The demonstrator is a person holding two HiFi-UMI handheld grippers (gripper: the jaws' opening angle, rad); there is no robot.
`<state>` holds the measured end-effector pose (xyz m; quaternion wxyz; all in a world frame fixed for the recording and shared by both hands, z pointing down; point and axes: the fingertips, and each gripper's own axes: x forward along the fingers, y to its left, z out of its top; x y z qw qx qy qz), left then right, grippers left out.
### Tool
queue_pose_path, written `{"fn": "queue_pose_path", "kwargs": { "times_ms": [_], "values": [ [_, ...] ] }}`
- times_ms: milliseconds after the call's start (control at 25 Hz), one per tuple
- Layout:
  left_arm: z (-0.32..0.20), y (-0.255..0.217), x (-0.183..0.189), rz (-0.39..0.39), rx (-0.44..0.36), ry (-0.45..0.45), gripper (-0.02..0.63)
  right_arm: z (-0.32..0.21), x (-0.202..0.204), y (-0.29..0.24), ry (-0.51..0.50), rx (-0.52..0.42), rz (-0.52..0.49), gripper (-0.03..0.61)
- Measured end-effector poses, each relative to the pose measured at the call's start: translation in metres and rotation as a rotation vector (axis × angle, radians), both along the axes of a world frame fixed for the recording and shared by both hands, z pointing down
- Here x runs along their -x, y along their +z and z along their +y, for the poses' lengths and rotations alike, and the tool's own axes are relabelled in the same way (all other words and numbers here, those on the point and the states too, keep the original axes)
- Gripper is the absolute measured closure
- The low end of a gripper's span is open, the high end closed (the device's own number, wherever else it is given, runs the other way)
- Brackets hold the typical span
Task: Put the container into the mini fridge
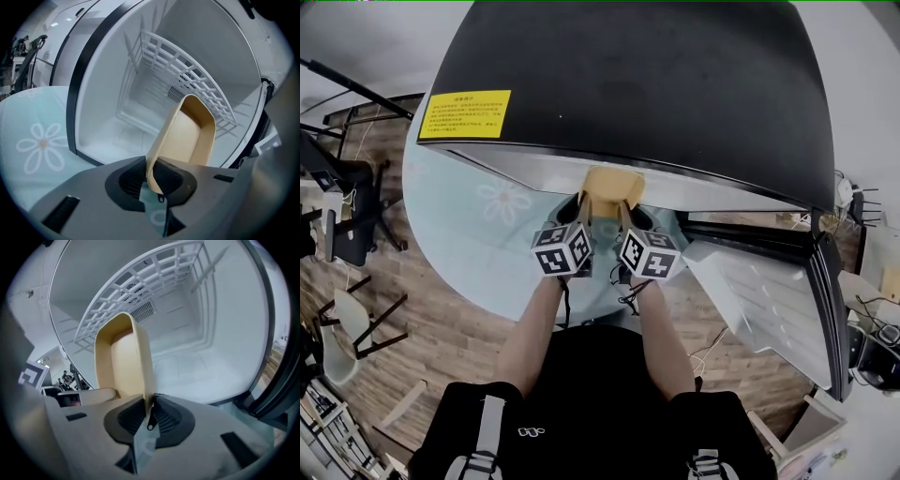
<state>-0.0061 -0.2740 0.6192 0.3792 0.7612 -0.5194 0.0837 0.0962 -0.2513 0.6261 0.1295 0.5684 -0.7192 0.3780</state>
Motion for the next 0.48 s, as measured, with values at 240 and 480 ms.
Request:
{"fn": "queue_pose_path", "kwargs": {
  "times_ms": [240,480],
  "values": [
    [-0.01,-0.004,0.0,0.017,-0.037,-0.022,0.55,-0.01,0.0,-0.001,0.016,-0.004,-0.018,0.534],
    [-0.014,-0.004,-0.001,0.04,-0.053,-0.01,0.546,-0.014,-0.001,-0.003,0.06,-0.014,-0.042,0.533]
  ]
}}
